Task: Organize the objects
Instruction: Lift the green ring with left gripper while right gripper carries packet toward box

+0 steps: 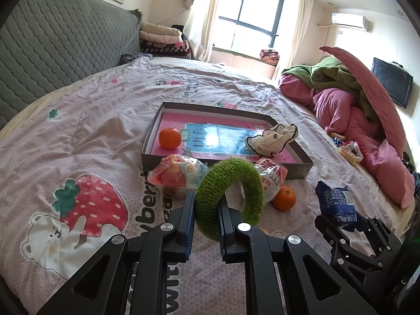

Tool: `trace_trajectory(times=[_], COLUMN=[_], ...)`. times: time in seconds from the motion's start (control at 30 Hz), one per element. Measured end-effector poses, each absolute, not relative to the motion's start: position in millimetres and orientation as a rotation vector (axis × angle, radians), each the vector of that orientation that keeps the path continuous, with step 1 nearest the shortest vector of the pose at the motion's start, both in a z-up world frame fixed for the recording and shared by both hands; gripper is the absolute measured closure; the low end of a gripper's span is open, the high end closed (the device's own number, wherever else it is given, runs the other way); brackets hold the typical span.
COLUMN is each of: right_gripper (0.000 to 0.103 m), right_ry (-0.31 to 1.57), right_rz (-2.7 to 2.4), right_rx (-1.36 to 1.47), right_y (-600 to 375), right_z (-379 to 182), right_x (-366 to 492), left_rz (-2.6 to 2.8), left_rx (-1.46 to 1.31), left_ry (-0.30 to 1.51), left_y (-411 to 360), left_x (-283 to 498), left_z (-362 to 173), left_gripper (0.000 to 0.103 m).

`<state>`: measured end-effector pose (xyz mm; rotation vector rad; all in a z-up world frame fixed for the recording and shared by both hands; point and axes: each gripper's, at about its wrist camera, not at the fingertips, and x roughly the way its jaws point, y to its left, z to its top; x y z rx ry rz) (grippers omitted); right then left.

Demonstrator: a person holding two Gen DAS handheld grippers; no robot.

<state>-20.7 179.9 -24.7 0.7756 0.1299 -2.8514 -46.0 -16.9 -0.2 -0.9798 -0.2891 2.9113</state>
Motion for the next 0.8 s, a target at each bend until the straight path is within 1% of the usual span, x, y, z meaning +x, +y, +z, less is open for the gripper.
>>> trace_trajectory(times=[0.8], right_gripper=[0.048], right_ry=[0.165], right_rz=[-2.835], right_rx=[0.722], right_y=[163], right_z=[-4], right_x=[-18], left_rz=[2.911], left_rx=[-0.978], left_ry=[-0.261], left_y=[-19], left_x=[-43], left_z=[-1], left_gripper=[0.088])
